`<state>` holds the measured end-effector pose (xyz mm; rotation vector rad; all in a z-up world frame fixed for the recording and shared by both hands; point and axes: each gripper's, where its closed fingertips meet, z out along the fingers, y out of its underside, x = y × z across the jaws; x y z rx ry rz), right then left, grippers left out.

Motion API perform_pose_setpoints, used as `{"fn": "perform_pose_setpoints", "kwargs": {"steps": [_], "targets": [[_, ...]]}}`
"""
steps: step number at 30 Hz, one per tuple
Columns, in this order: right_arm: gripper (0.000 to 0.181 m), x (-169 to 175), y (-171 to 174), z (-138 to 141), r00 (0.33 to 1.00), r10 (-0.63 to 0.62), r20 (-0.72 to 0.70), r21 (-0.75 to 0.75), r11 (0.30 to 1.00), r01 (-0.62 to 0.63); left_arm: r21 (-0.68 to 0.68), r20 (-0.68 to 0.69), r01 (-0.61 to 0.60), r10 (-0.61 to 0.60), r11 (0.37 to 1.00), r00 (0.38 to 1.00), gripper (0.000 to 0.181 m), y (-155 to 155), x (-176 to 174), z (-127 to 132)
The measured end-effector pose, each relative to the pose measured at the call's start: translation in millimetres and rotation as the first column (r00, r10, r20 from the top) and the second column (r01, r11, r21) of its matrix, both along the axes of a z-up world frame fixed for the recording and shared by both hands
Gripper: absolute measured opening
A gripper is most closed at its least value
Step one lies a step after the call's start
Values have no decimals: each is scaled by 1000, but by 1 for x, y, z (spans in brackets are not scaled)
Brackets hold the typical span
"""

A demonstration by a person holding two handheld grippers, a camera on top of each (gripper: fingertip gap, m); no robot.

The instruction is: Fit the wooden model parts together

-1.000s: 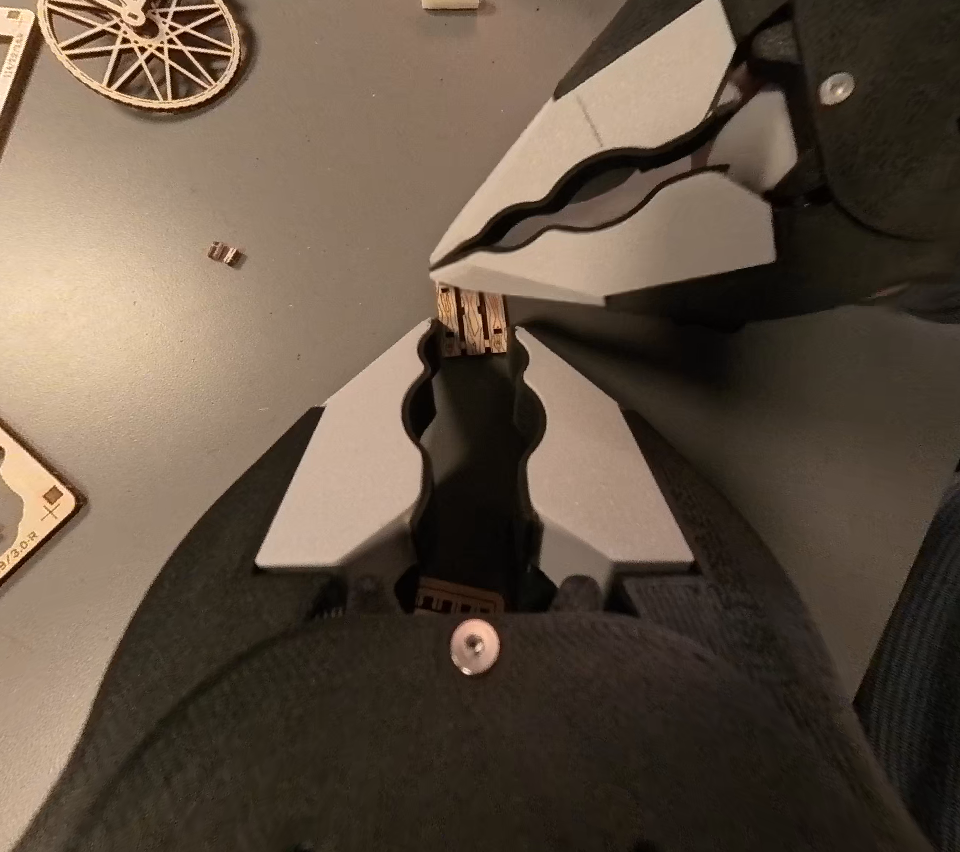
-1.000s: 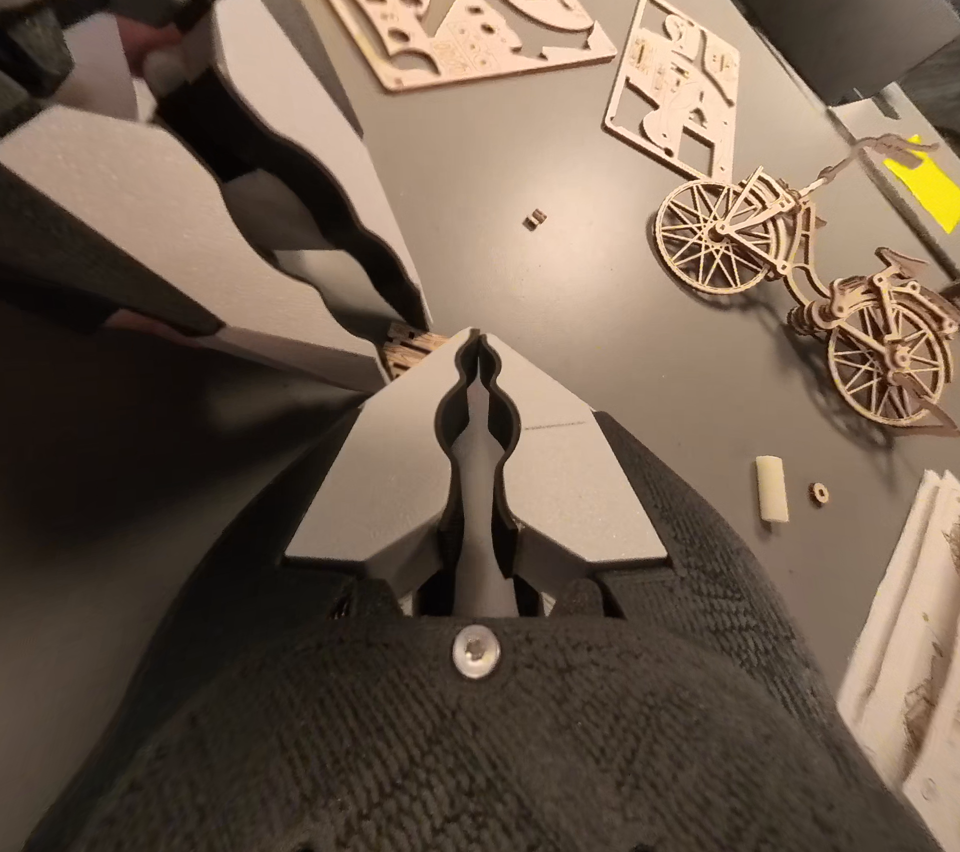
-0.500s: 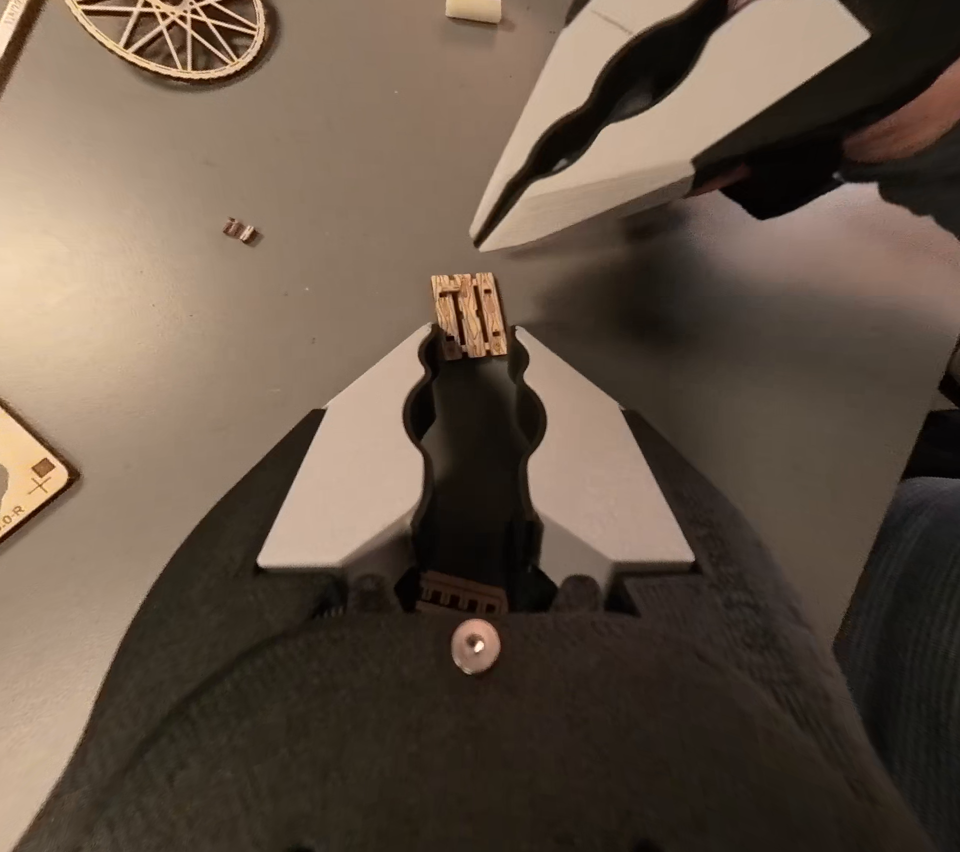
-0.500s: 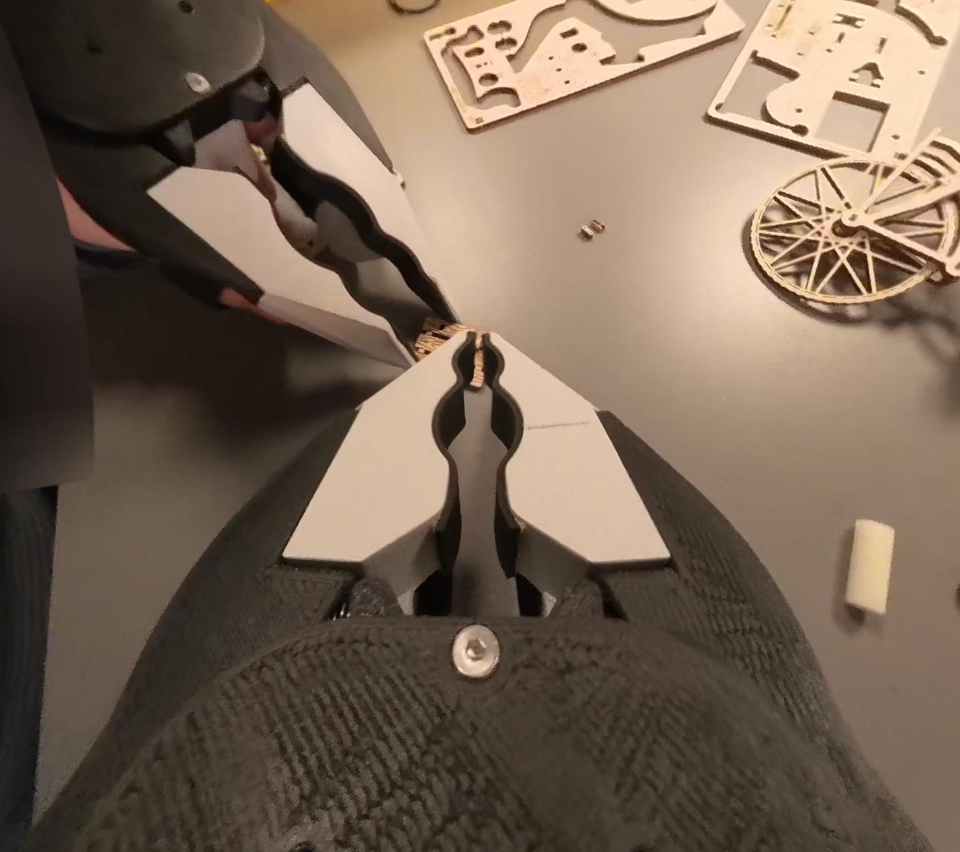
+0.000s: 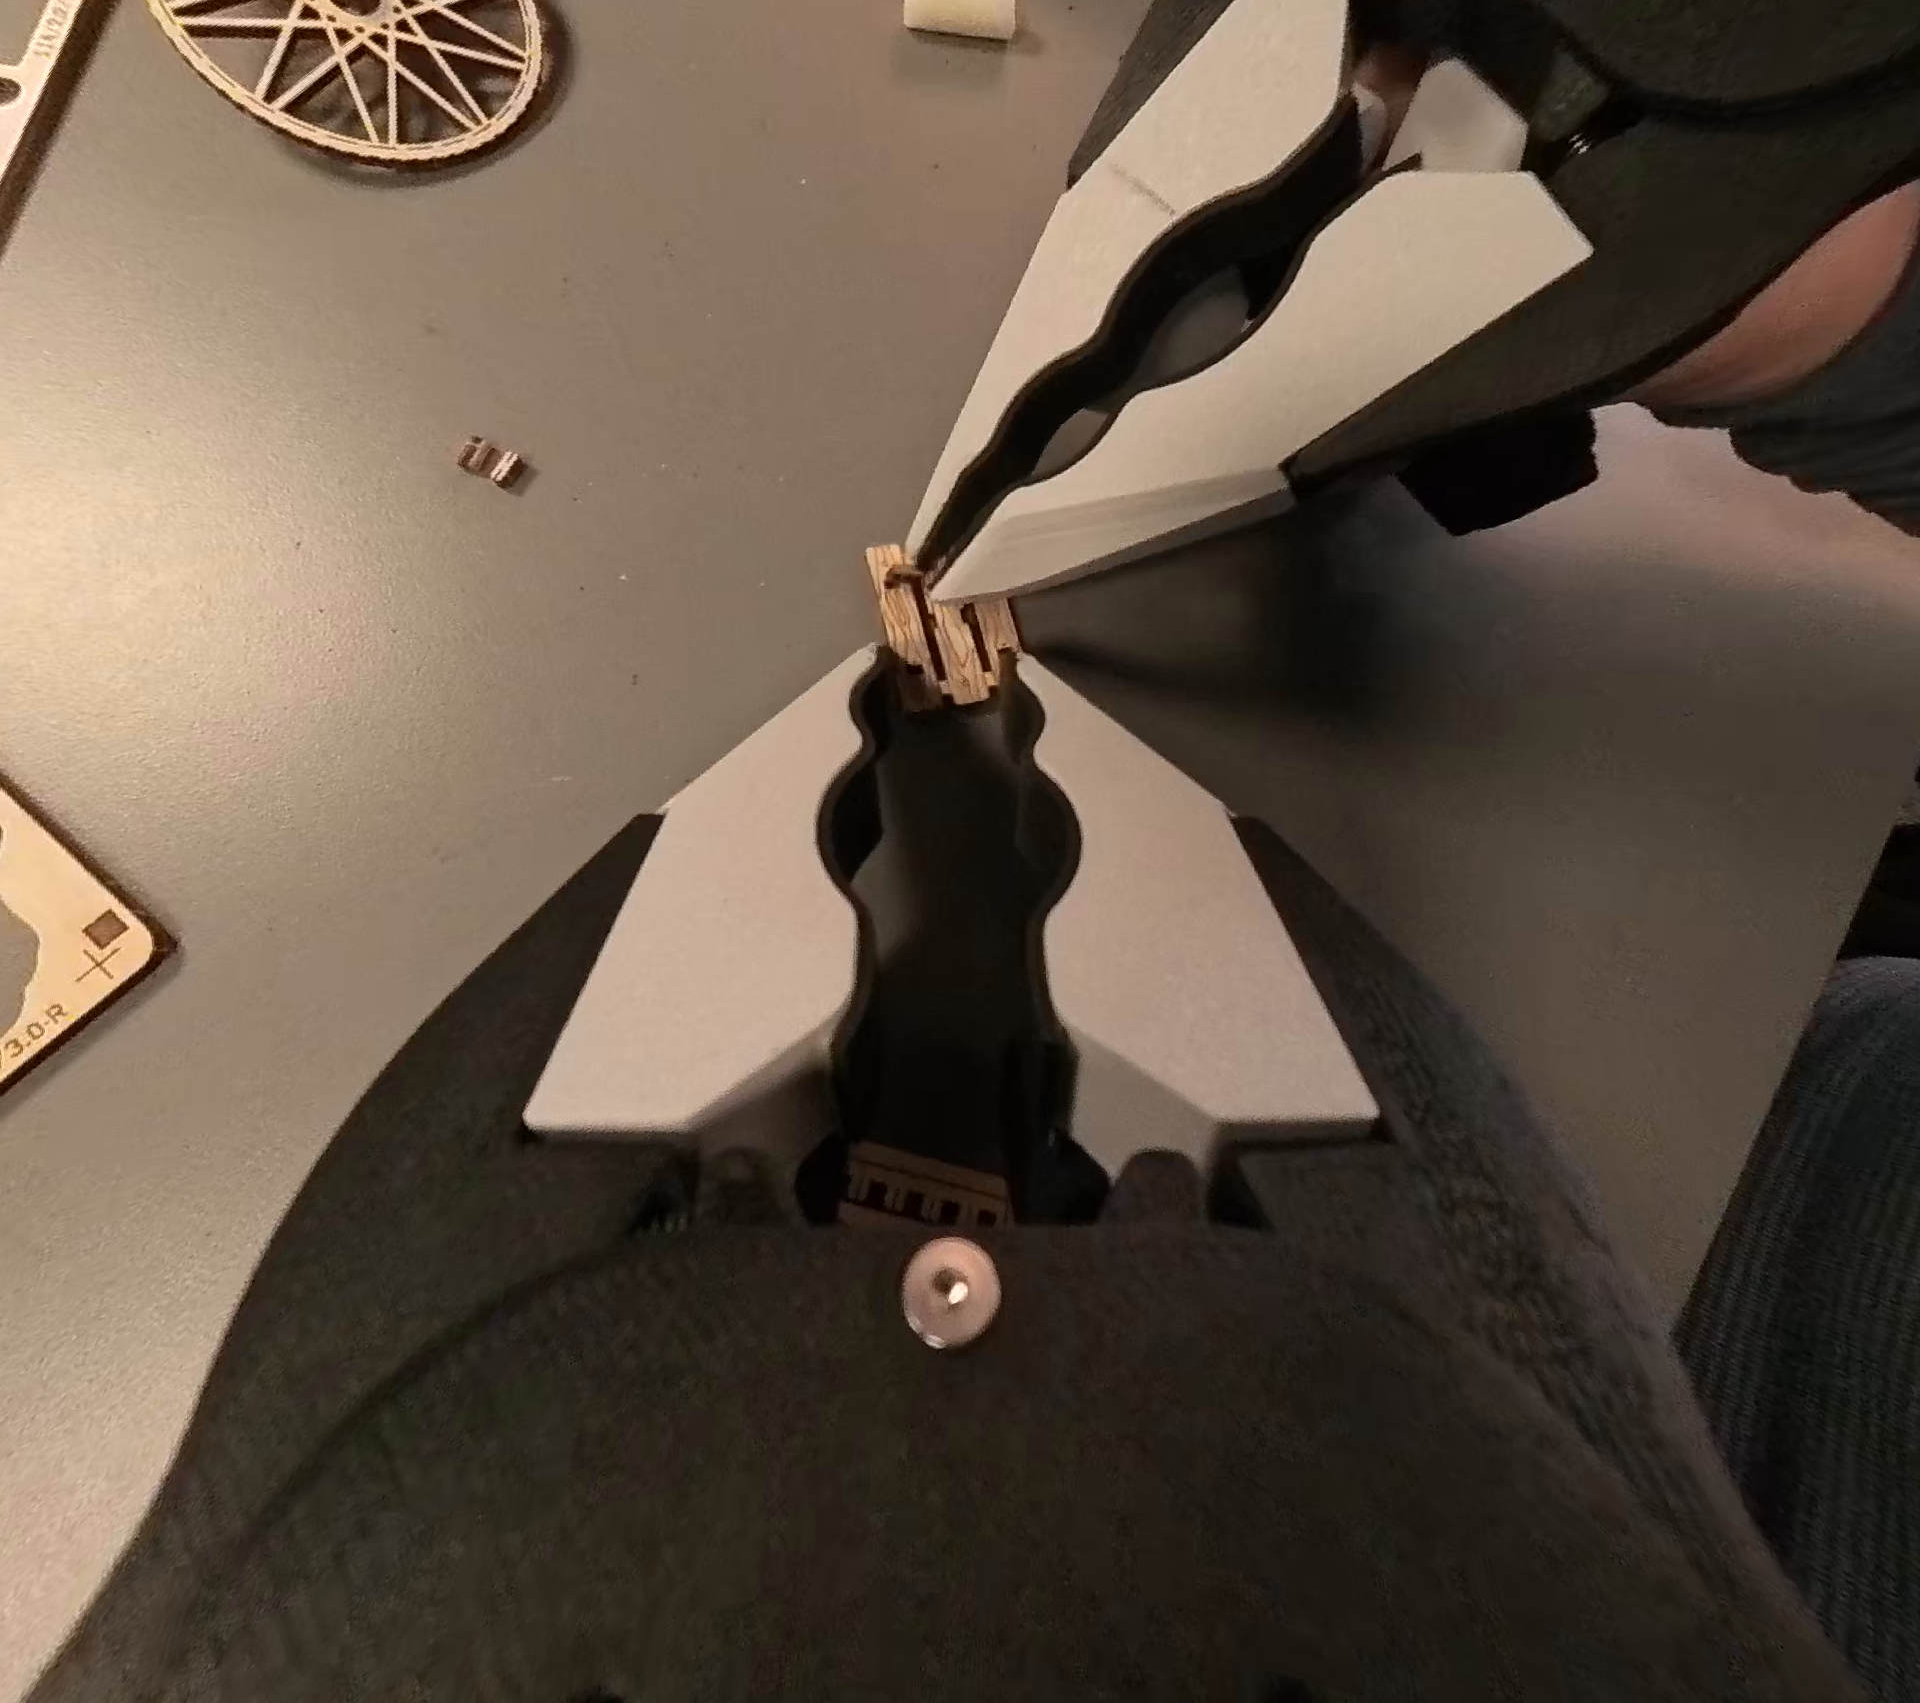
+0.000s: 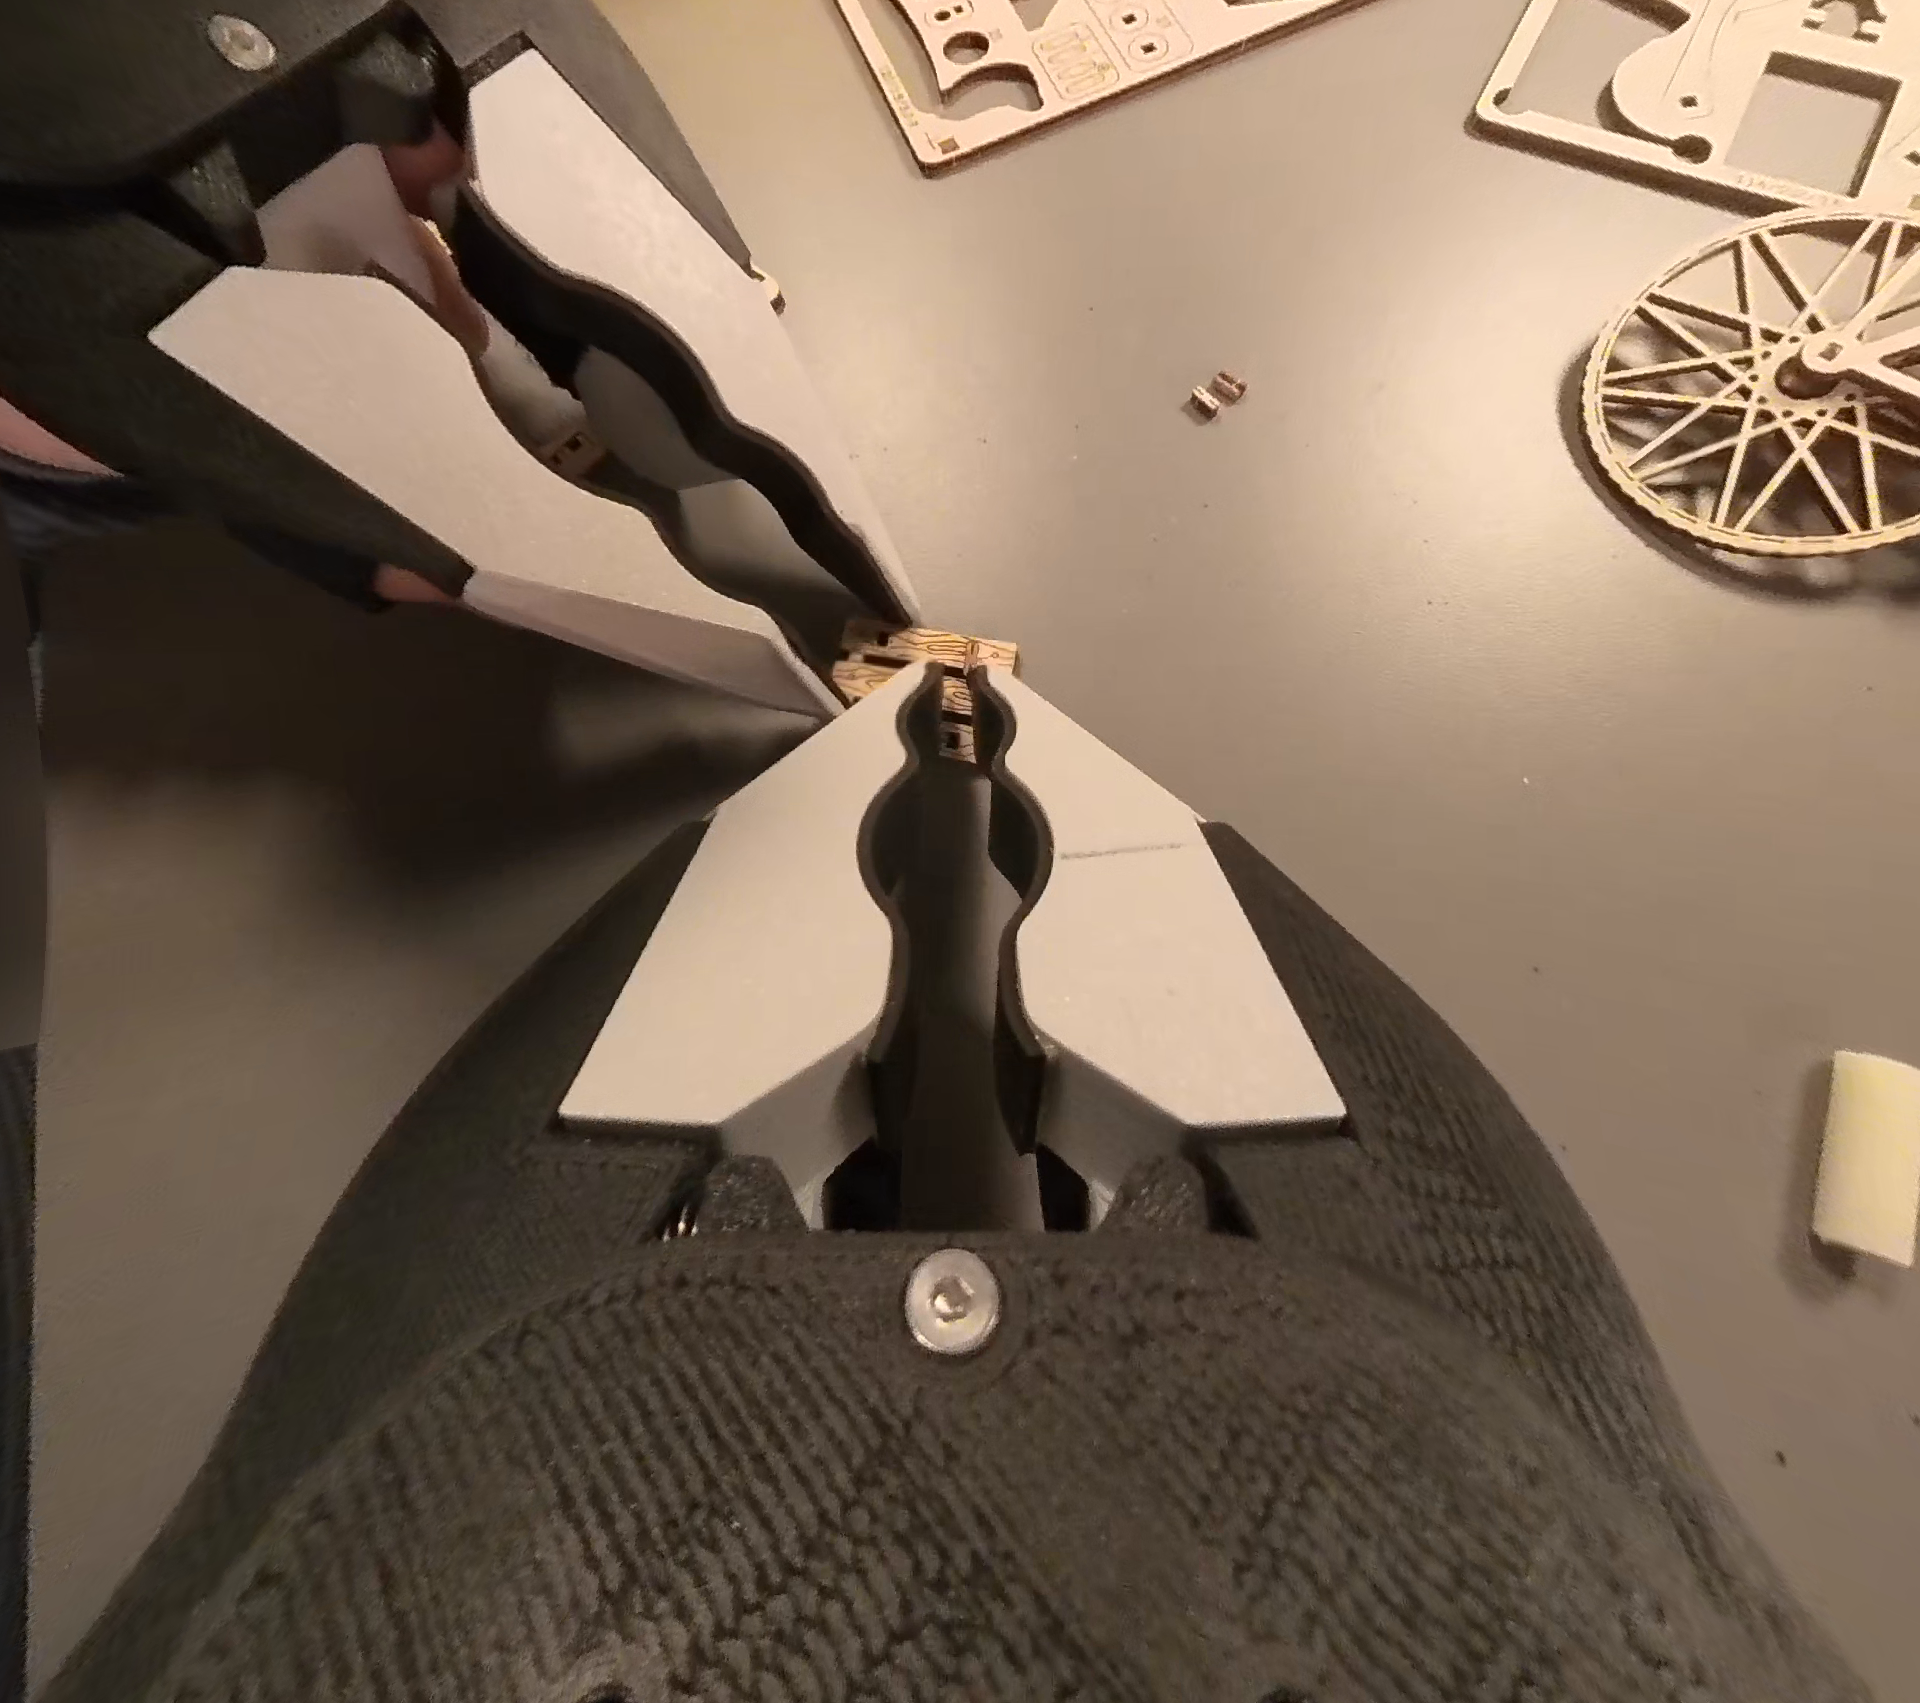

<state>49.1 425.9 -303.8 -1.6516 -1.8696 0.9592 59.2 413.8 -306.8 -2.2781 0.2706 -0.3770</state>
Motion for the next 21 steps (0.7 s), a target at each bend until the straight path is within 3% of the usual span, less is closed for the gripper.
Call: {"fn": "perform_pose_setpoints", "kwargs": {"steps": [12,21], "targets": [[8,-6,1,2,999,29,-38,58,998,-27,-2,0,3,-3,1000,1000,15,0,1,0],[9,-7,0,2,990,134,-45,94,987,-129,-3,6,4,-4,1000,1000,14,0,0,0]]}}
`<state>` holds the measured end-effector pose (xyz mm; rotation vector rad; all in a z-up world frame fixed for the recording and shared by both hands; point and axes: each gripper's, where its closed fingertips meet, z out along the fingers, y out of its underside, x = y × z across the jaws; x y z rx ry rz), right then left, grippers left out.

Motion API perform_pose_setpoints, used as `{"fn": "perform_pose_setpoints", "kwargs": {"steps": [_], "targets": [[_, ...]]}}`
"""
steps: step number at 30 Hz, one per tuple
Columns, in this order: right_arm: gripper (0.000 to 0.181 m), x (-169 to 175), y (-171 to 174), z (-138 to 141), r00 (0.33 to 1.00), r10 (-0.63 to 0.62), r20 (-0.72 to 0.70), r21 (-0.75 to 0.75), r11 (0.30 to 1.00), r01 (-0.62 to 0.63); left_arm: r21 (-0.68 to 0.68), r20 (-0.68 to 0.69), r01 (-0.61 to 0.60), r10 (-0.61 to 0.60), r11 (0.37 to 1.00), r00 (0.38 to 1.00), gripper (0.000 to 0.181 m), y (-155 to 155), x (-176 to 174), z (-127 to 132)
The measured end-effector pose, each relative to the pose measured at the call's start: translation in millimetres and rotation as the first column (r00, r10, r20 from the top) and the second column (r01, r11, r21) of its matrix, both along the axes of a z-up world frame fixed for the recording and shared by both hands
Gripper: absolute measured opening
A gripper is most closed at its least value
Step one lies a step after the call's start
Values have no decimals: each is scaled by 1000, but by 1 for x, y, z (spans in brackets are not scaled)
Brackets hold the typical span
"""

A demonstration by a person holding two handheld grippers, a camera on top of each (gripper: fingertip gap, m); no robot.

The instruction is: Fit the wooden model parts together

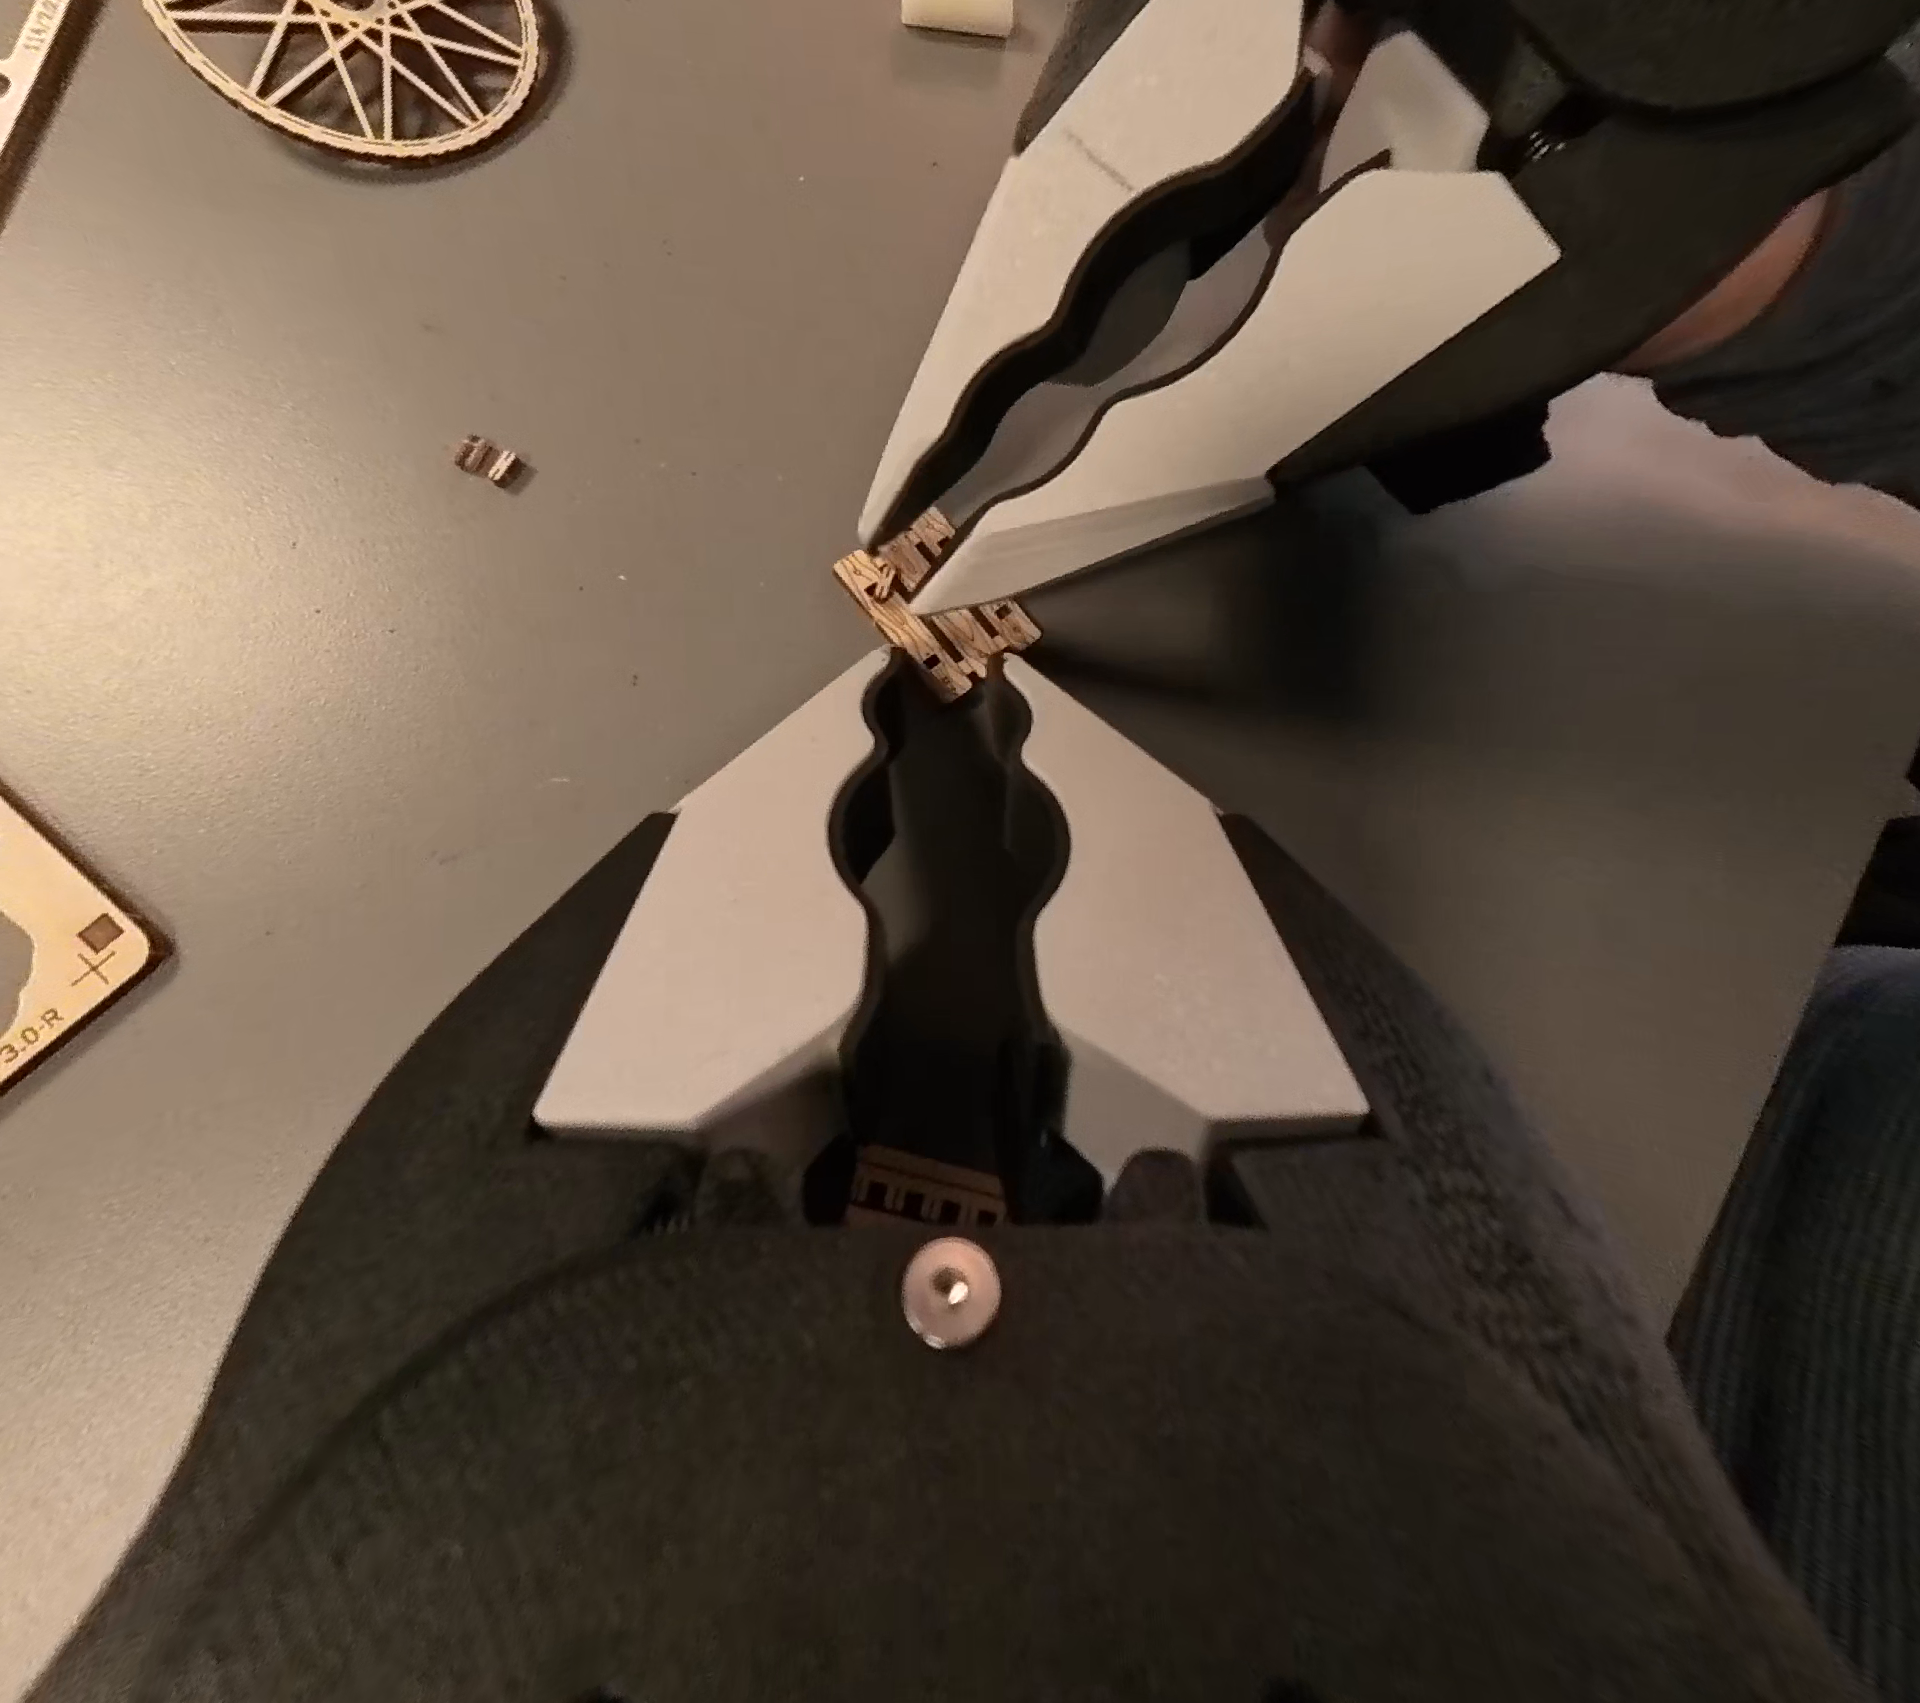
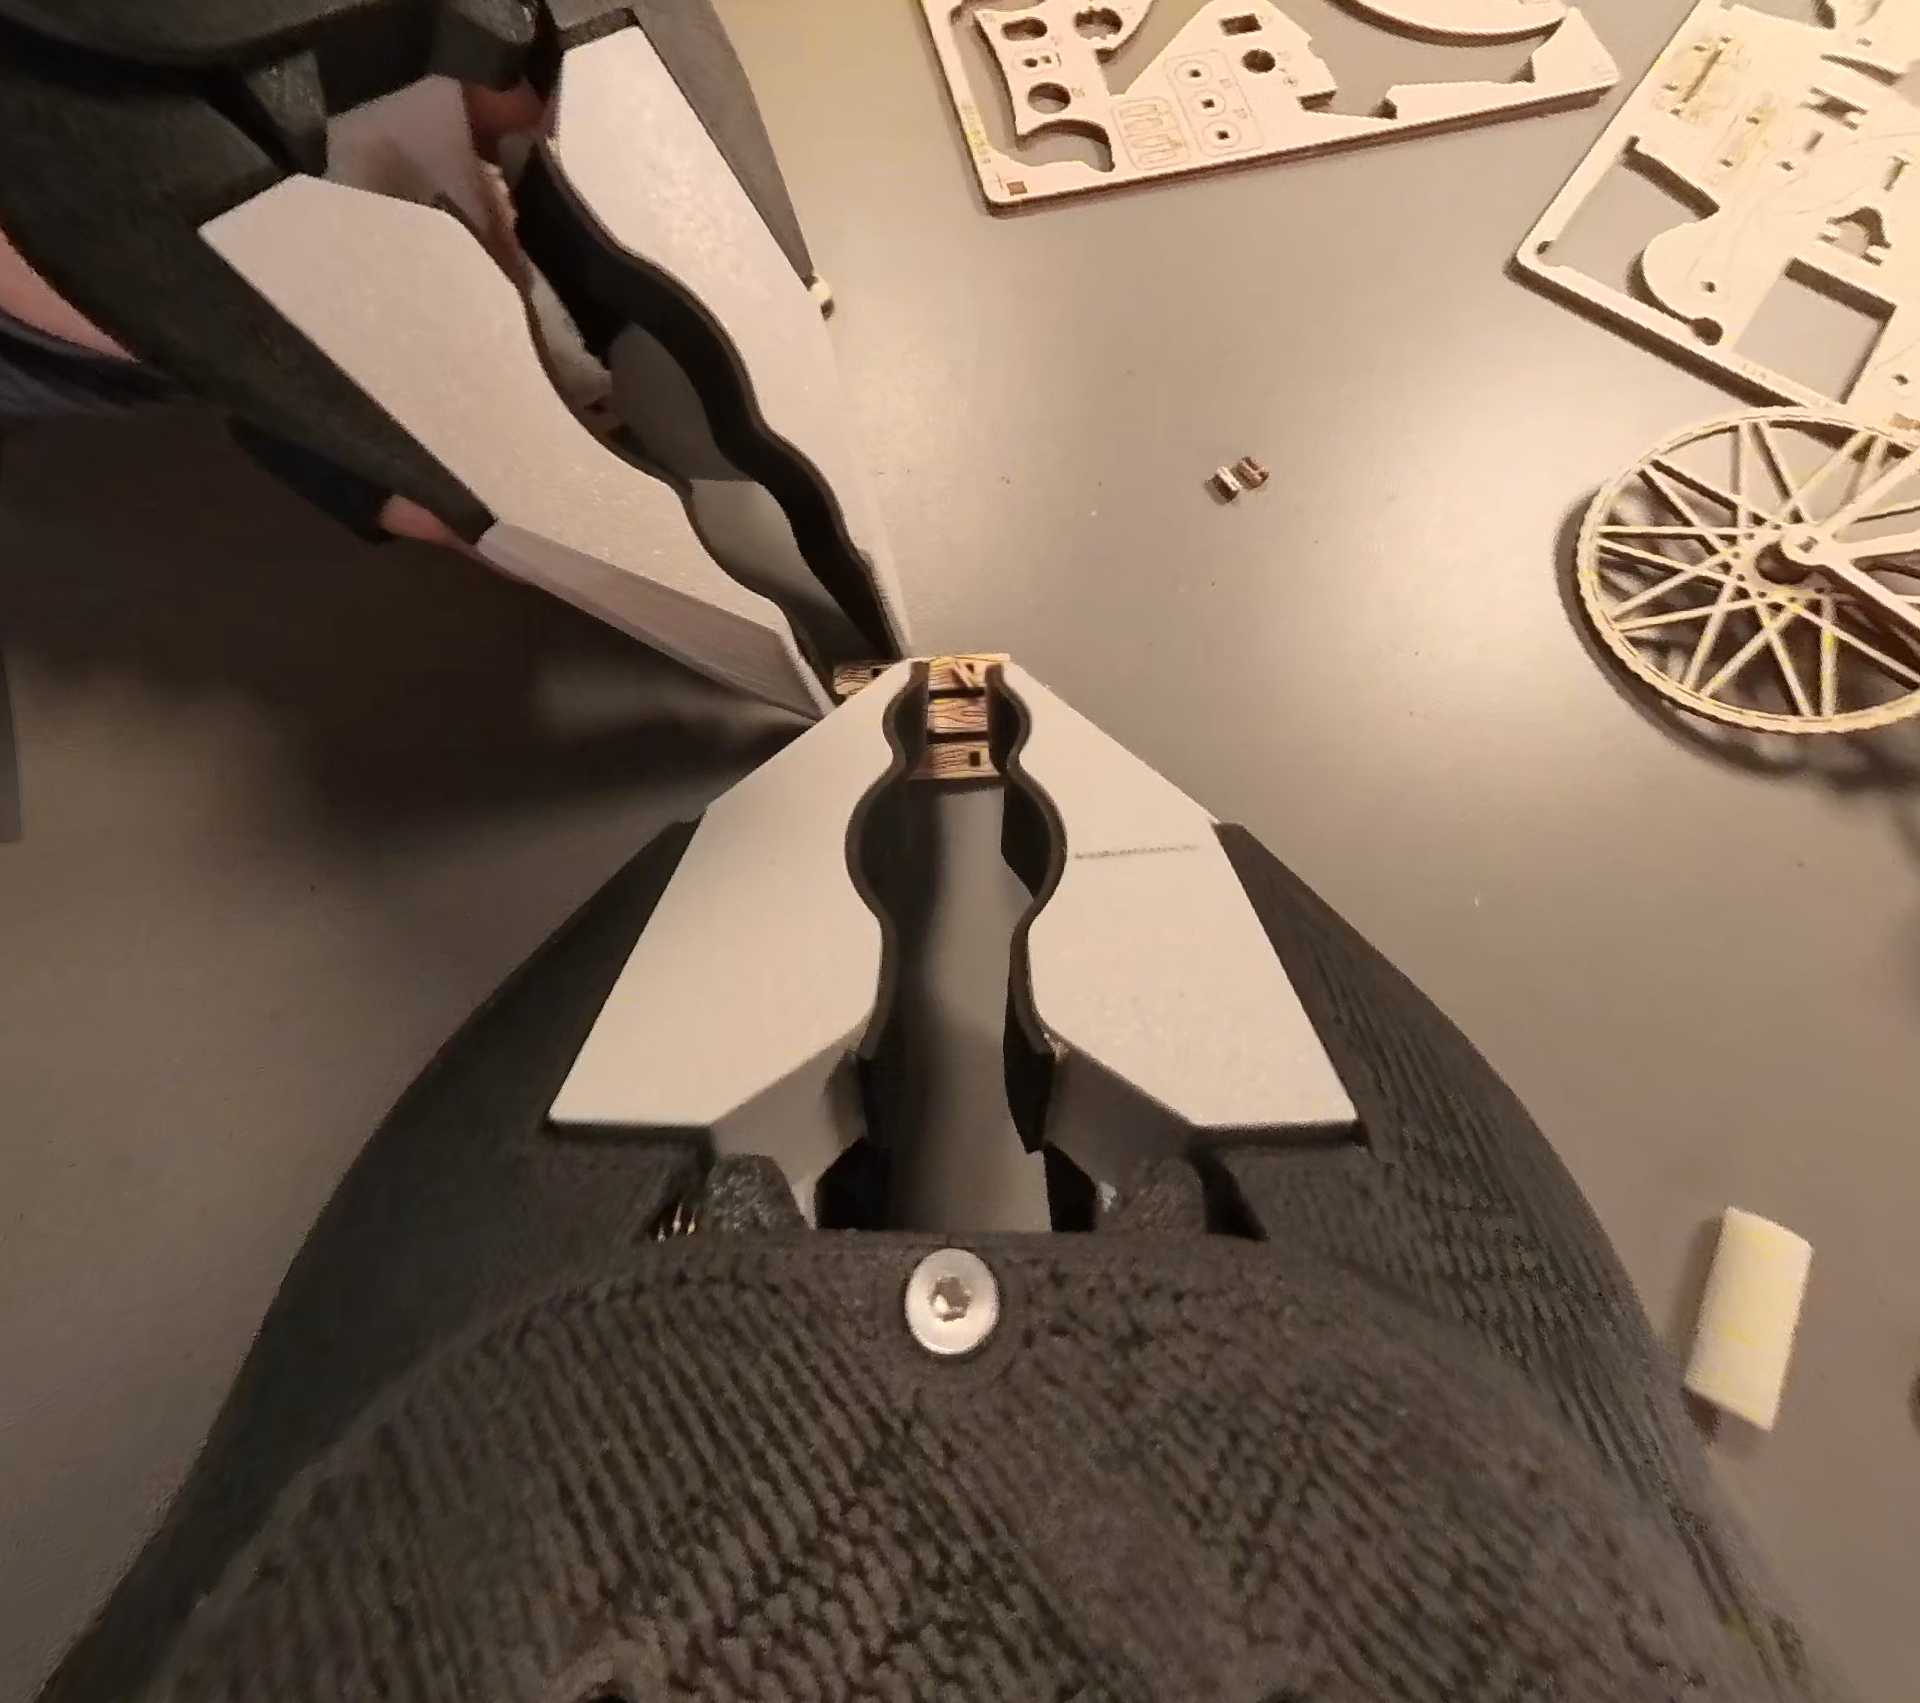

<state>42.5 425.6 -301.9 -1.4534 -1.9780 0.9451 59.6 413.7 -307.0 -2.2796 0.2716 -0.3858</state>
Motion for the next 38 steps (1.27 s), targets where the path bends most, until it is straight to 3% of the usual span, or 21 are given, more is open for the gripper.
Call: {"fn": "perform_pose_setpoints", "kwargs": {"steps": [7,11,14,18,21,24,34,36,38], "targets": [[0,0,-1,-2,995,95,-14,19,995,-95,-5,48,31,-30,1000,998,13,-2,5,2],[0,-7,4,14,964,182,-194,241,961,-134,-28,302,201,-183,979,935,2,-17,28,13],[0,-9,4,27,904,269,-333,451,887,-98,66,441,110,-128,992,888,0,-10,17,35],[0,-11,-6,36,831,392,-394,631,773,-65,174,473,-48,-41,984,880,6,0,-8,53],[0,-11,-9,46,778,464,-424,729,685,-11,221,487,-72,-46,973,872,11,1,-13,61],[0,-8,-15,55,737,501,-454,757,653,23,236,524,-69,-67,969,849,8,1,-13,65],[0,-2,-22,63,692,532,-488,752,659,23,245,609,-22,-136,969,781,1,-2,-8,71],[0,0,-24,68,680,511,-526,709,705,19,264,620,-7,-164,964,767,1,-5,-7,75],[3,2,-28,81,669,423,-611,547,837,-29,332,628,-16,-209,943,750,1,-7,-8,87]]}}
